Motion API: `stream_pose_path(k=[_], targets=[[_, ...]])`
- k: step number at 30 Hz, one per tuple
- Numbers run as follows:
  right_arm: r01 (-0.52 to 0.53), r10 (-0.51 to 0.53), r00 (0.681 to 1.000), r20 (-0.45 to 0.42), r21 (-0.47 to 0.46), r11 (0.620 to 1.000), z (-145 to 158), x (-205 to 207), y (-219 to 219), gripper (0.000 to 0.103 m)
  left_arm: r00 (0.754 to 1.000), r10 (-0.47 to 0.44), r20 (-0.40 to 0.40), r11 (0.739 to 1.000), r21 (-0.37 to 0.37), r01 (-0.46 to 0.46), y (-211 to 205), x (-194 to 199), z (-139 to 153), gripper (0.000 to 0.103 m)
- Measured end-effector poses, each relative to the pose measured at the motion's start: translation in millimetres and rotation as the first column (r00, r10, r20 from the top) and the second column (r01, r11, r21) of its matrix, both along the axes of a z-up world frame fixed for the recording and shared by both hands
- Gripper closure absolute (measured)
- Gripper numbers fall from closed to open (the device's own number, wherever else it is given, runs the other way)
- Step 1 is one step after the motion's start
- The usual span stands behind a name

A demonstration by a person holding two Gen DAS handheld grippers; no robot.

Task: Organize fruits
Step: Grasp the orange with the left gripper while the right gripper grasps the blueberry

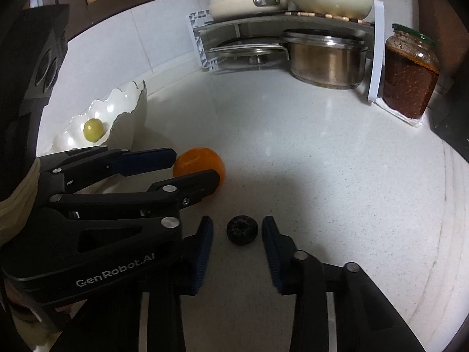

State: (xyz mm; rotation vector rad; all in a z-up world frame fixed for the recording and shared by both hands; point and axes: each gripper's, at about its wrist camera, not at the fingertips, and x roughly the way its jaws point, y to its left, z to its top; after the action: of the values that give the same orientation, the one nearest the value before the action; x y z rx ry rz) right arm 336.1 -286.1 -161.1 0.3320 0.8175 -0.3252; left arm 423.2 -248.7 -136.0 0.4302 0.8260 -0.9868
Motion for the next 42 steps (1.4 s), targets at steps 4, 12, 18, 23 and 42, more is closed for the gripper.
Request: stream_pose_path(k=[4,12,18,23,42], targets=[[0.005,-0.005,1.0,-0.003,-0.01,1.0,-0.2,0.2,-1.9,0.074,1.0,0.007,0.002,1.0,0.003,-0.007,-3.1,0.8,-3.5,0.055],[0.002,-0.002,1.0,0.0,-0.004,1.0,-0.3,-0.2,-3.4,0.079,1.0,0.03,-0.01,1.0,0.0,-0.03,-2.3,4.1,-6.1,0.061],[0.006,-0.006,1.0,0.007,0.005,1.0,0.5,-1.4,-3.7,0.079,0.996,0.082,0.022,0.997,-0.015,-0.082,6.4,1.1,5.6,0.062],[0.009,-0.009,1.0,0.022,0.007,1.0,5.7,-4.7,-4.9,0.079,0.989,0.126,0.075,0.992,-0.015,-0.125,16.0,-5.5,20.6,0.061],[-0.034,0.038,0.993,0.113,-0.033,0.999,51.3,-15.1,11.3,0.079,0.958,0.273,0.087,0.961,-0.074,-0.267,75.2,-28.5,59.1,0.062]])
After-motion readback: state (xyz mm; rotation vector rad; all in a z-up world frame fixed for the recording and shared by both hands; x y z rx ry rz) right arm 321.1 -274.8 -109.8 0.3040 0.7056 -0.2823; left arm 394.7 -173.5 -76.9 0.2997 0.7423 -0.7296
